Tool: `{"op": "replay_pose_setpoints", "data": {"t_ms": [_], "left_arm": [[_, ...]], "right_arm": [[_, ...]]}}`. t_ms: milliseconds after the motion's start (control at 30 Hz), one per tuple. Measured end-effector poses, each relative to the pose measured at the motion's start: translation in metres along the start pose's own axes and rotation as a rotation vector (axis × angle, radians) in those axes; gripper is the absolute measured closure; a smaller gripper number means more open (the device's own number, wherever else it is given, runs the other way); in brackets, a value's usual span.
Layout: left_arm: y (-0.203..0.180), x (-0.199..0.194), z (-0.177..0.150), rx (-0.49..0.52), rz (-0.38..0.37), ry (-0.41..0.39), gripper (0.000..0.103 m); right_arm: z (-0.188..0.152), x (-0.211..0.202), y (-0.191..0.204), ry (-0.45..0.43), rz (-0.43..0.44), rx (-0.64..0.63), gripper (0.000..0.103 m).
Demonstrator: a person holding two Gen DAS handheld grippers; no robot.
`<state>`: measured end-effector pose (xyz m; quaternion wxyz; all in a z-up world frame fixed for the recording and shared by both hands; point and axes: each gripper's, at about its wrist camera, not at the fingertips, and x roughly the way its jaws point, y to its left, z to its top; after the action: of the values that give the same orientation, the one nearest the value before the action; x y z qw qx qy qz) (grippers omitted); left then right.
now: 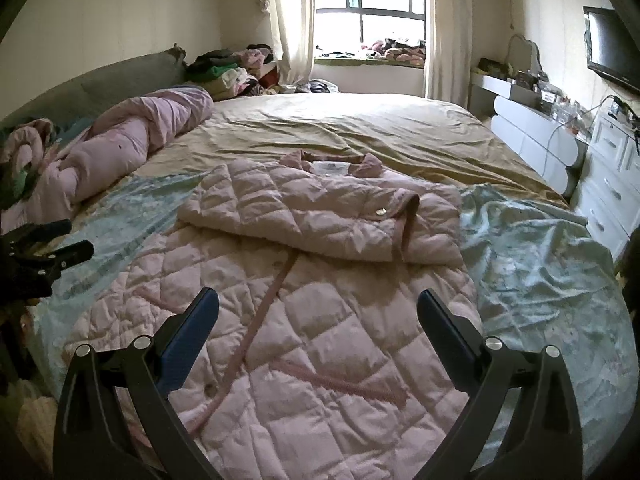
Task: Fold large clothes
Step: 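Move both open grippers back over the folded hem edge of the coat, then grasp the folded coat edge with both grippers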
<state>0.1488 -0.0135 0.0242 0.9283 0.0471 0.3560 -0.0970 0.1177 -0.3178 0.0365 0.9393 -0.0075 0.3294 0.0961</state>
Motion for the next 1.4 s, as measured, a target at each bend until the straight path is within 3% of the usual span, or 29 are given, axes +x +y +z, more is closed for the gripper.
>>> {"op": "replay_pose_setpoints", "data": {"t_ms": [867, 1400], "left_arm": [[0.037, -0.003, -0.07, -0.04, 0.072, 0.094, 0.009], [0.088, 0.017, -0.128, -0.121, 0.15, 0.231, 0.009]], "right_arm": [[-0.062, -0.019, -0.038, 0.084, -0.064, 0.045, 0.004], [-0.106, -0.016, -0.065, 0.183, -0.12, 0.058, 0.004]]}}
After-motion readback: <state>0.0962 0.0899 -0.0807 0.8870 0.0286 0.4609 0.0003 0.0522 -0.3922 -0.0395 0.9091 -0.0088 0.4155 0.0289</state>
